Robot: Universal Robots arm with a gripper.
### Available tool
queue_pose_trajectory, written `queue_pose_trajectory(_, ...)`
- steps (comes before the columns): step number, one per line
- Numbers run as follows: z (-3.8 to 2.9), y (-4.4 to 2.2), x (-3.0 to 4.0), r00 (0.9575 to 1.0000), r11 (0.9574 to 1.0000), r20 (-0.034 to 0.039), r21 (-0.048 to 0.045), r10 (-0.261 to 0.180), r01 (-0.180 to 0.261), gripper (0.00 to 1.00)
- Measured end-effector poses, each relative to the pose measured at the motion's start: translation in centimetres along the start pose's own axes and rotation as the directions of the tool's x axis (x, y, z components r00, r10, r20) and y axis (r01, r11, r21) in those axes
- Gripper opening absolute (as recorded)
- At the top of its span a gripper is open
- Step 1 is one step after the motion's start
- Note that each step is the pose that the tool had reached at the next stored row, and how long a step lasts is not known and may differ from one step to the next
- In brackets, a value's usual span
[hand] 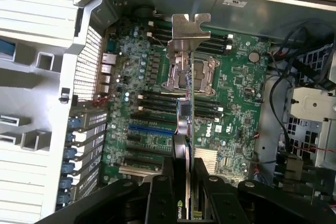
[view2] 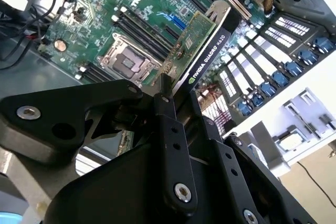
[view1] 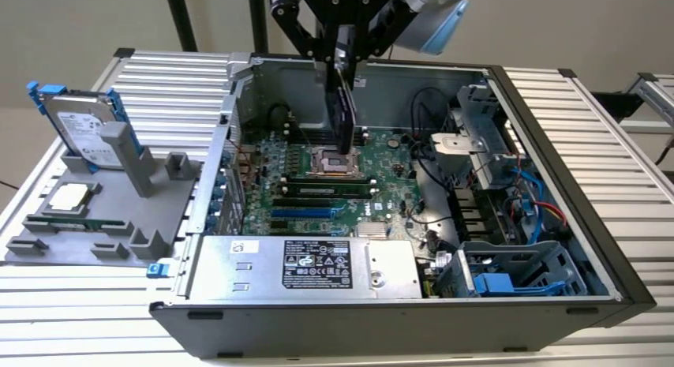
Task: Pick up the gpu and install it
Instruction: 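Insert the gpu into the slot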
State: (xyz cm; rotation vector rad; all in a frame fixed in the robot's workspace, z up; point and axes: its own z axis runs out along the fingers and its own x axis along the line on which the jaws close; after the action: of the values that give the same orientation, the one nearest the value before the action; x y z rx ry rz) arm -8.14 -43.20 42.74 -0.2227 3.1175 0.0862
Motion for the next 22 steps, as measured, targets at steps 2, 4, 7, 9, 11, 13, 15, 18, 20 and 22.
queue_pose_trajectory(2, 0.0, 0.0, 0.0, 0.9999, 0.9999, -0.0009, -0.0003, -0.016, 0.016, 0.0)
queue_pose_trajectory(4, -0.01, 0.0, 0.0, 0.9995, 0.9995, -0.0017, -0.0005, -0.031, 0.031, 0.0)
queue_pose_trajectory(7, 0.0, 0.0, 0.0, 0.9986, 0.9986, -0.0028, -0.0011, -0.053, 0.053, 0.0)
queue_pose_trajectory(9, 0.0, 0.0, 0.0, 0.9977, 0.9977, -0.0035, -0.0015, -0.068, 0.068, 0.0)
queue_pose_trajectory(11, 0.0, 0.0, 0.0, 0.9967, 0.9967, -0.0043, -0.0017, -0.082, 0.082, 0.0)
queue_pose_trajectory(13, 0.0, 0.0, 0.0, 0.9955, 0.9955, -0.005, -0.002, -0.095, 0.095, 0.0)
queue_pose_trajectory(15, 0.0, 0.0, 0.0, 0.9943, 0.9943, -0.0057, -0.0023, -0.107, 0.107, 0.0)
queue_pose_trajectory(18, 0.0, 0.0, 0.0, 0.9921, 0.9921, -0.0066, -0.0028, -0.125, 0.125, 0.0)
queue_pose_trajectory(20, 0.0, 0.0, 0.0, 0.9906, 0.9906, -0.0072, -0.0031, -0.137, 0.137, 0.0)
queue_pose_trajectory(22, 0.0, 0.0, 0.0, 0.9888, 0.9889, -0.0078, -0.0034, -0.149, 0.149, 0.0)
